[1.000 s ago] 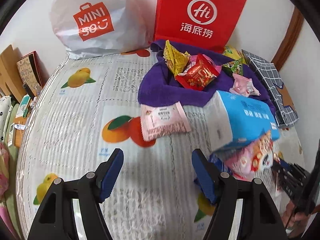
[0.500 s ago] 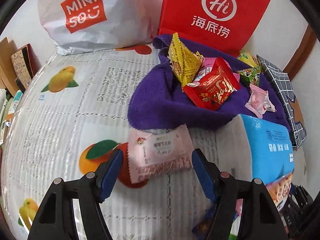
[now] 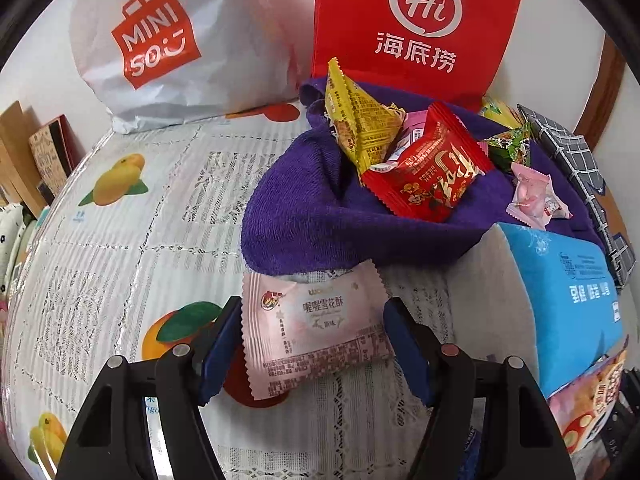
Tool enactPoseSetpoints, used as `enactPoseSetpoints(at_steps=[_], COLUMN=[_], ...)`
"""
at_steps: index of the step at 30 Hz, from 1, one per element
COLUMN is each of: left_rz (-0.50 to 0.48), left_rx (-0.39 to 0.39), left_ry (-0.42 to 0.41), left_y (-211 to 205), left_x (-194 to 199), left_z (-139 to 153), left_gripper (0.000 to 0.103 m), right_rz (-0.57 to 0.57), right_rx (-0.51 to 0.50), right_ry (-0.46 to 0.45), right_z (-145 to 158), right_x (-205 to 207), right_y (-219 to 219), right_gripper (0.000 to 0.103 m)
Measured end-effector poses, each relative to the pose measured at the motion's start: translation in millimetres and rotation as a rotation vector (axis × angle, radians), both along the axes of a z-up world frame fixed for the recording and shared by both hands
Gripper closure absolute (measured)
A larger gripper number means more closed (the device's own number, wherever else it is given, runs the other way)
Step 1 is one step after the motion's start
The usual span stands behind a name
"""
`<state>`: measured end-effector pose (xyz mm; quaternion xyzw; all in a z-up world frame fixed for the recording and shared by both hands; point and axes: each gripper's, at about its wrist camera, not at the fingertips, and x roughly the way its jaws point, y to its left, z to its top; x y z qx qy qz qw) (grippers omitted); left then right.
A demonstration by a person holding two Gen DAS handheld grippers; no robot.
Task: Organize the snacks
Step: 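Grasp the pink bear-print bar with the right tool while the left tool grasps the pink-white packet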
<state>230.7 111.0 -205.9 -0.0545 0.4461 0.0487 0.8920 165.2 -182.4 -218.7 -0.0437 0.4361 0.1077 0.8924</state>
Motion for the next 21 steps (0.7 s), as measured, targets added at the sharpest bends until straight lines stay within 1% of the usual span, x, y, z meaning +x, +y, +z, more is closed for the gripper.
enactPoseSetpoints(at_steps=[2, 3, 5, 7, 11, 16, 21], left_rz=[-0.001, -0.004, -0.002, -0.011, -0.013, -0.006, -0.001], left_rx=[0.006, 0.005, 0.010, 0.013, 0.026, 0.008, 0.011], left_ry=[-0.010, -0.018, -0.029, -0.039, -0.044, -0.047, -0.045], left_y=[-0.4, -0.8, -1.2, -2.7, -5.7, -3.5, -4.3], left_x=[-1.8, -2.9, -4.4, -6.1, -6.6, -7.4, -7.9], left_z=[0.1, 0.2, 0.0, 0.3, 1.2, 1.2, 1.1], left_gripper=[0.038, 0.042, 0.044, 0.053, 0.055, 0.055, 0.054], right_rz=[0.001, 0.001, 0.001, 0.002, 0.004, 0.004, 0.004], right_rx=[-0.003, -0.004, -0.003, -0.006, -0.011, -0.010, -0.008], right_ry=[-0.001, -0.001, -0.001, -0.001, -0.003, -0.003, -0.002], right_z=[-0.1, -0.2, -0.1, 0.0, -0.1, -0.4, -0.3], right_x=[-0.1, -0.1, -0.1, -0.1, -0.5, -0.8, -0.7], right_y=[0.4, 0.3, 0.4, 0.3, 0.9, 1.2, 1.3], right_gripper=[0.079, 0.079, 0.079, 0.079, 0.078, 0.078, 0.078])
